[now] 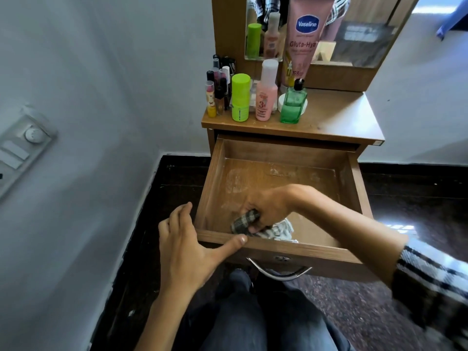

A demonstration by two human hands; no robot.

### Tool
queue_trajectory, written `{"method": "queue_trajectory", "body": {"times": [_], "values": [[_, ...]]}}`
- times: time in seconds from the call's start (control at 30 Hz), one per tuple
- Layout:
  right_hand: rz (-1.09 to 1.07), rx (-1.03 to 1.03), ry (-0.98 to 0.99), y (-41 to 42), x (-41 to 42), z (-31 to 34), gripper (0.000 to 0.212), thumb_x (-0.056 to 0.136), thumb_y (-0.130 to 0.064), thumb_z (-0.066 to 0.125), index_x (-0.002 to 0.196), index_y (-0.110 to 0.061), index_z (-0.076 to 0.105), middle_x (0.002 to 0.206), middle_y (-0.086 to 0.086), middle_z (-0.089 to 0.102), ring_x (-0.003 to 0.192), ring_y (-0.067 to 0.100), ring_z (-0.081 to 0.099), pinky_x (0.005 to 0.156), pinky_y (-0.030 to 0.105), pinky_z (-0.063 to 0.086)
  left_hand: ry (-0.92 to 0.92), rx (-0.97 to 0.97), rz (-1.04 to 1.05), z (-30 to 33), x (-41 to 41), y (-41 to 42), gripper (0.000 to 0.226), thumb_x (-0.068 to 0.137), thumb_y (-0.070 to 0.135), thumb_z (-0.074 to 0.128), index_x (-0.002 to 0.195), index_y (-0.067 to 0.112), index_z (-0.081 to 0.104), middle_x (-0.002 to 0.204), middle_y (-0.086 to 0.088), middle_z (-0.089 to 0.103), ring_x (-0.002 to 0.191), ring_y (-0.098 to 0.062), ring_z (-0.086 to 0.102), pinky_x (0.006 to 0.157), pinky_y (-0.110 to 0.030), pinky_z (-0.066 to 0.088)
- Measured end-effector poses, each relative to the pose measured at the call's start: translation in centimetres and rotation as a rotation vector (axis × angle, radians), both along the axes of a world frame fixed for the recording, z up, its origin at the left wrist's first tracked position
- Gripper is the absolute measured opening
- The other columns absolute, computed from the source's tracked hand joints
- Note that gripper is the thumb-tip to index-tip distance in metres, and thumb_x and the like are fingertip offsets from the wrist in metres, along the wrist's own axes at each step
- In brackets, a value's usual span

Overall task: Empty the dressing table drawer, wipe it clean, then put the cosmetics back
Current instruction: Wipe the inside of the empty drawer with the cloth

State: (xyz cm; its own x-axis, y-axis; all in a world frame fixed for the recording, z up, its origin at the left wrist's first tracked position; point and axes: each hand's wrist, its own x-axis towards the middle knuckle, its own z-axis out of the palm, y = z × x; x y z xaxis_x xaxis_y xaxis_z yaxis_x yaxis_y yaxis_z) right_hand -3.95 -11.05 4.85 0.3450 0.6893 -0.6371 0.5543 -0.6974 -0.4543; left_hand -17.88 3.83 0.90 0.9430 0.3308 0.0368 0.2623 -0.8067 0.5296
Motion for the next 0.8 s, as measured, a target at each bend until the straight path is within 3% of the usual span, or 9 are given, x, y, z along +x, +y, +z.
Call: {"method": "queue_trajectory", "body": {"times": [0.23, 0.37, 0.6, 0.7, 0.8], "values": [[-0.052, -0.068, -0.019, -2.0, -0.2, -0.2, 0.024, 0.091, -0.011, 0.059, 0.115, -0.012, 0.062, 0.108, 0.007, 0.068, 0.086, 0.015, 0.058, 0.076, 0.025, 0.048, 0.014, 0.022, 0.016, 0.0, 0.1, 0.0, 0.139, 0.035, 0.098, 0.030, 0.143, 0.010, 0.029, 0.146, -0.005, 0.032, 0.130, -0.024, 0.026, 0.103, -0.038, 0.034], [-0.086, -0.027, -0.062, -2.0, -0.8, -0.2, 0.024, 0.091, -0.010, 0.057, 0.115, -0.014, 0.063, 0.109, 0.006, 0.068, 0.091, 0.020, 0.061, 0.086, 0.036, 0.051, 0.024, 0.019, 0.020, 0.3, 0.1, 0.0, 0.138, 0.036, 0.096, 0.032, 0.143, 0.010, 0.028, 0.146, -0.006, 0.032, 0.129, -0.024, 0.026, 0.104, -0.037, 0.034], [-0.322, 0.071, -0.332, -8.2, -2.0, 2.5, 0.019, 0.089, -0.009, 0.058, 0.107, -0.002, 0.062, 0.110, 0.011, 0.063, 0.100, 0.027, 0.061, 0.082, 0.039, 0.053, 0.059, -0.006, 0.021, 1.5, -0.2, -0.5, 0.133, 0.042, 0.092, 0.044, 0.144, 0.008, 0.028, 0.148, -0.008, 0.030, 0.132, -0.027, 0.026, 0.106, -0.040, 0.031], [-0.363, 0.014, -0.391, -11.0, -2.6, 3.7, 0.007, 0.088, -0.011, 0.061, 0.087, -0.011, 0.054, 0.097, 0.006, 0.059, 0.093, 0.026, 0.060, 0.072, 0.032, 0.050, 0.061, -0.034, 0.031, 2.1, -0.5, -0.7, 0.128, 0.044, 0.087, 0.046, 0.144, 0.009, 0.028, 0.147, -0.009, 0.031, 0.133, -0.028, 0.025, 0.106, -0.040, 0.031], [-0.355, -0.050, -0.422, -12.4, -3.6, 4.7, 0.006, 0.087, -0.010, 0.062, 0.091, -0.012, 0.058, 0.096, 0.005, 0.057, 0.089, 0.024, 0.057, 0.072, 0.033, 0.049, 0.063, -0.016, 0.047, 2.2, -0.7, -0.9, 0.126, 0.048, 0.087, 0.048, 0.144, 0.008, 0.027, 0.147, -0.011, 0.032, 0.134, -0.030, 0.024, 0.108, -0.042, 0.027]]}}
